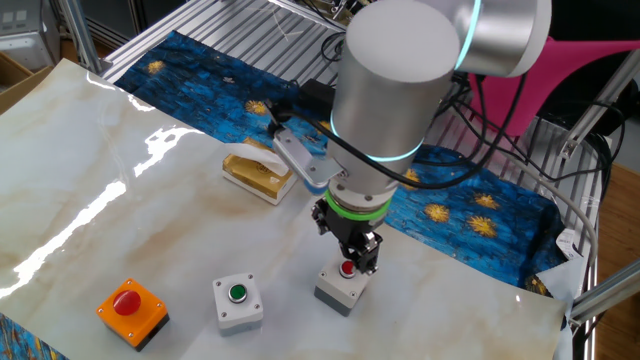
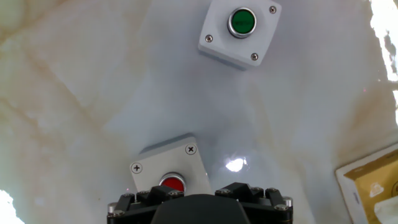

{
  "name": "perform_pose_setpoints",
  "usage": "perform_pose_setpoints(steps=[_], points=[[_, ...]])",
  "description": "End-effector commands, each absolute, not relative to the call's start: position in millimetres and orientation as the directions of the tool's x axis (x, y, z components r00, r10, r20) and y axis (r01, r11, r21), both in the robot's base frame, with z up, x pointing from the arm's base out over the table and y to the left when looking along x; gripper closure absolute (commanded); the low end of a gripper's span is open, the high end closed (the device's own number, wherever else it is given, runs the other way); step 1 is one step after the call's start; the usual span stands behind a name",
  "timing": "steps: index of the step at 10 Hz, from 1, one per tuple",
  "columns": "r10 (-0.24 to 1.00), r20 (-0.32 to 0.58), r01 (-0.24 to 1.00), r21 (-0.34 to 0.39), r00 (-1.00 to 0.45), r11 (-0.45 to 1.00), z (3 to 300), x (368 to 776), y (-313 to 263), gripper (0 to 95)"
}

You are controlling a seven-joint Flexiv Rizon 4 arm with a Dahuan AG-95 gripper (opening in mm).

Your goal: Press three buttons from left to right in sequence

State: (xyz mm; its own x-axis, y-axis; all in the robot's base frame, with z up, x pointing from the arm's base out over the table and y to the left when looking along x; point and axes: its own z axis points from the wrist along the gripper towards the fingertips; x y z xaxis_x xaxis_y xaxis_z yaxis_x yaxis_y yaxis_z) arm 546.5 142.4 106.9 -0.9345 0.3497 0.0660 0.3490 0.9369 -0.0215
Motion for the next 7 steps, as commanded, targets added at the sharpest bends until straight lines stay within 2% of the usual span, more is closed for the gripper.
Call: perform_pose_setpoints(steps=[1, 7], points=[[0.342, 0.067, 0.341, -0.023, -0.937, 0.940, 106.2, 547.9, 141.9, 19.0], [0.321, 0.077, 0.320, -0.023, -0.944, 0.947, 105.0, 549.8, 138.0, 19.0]])
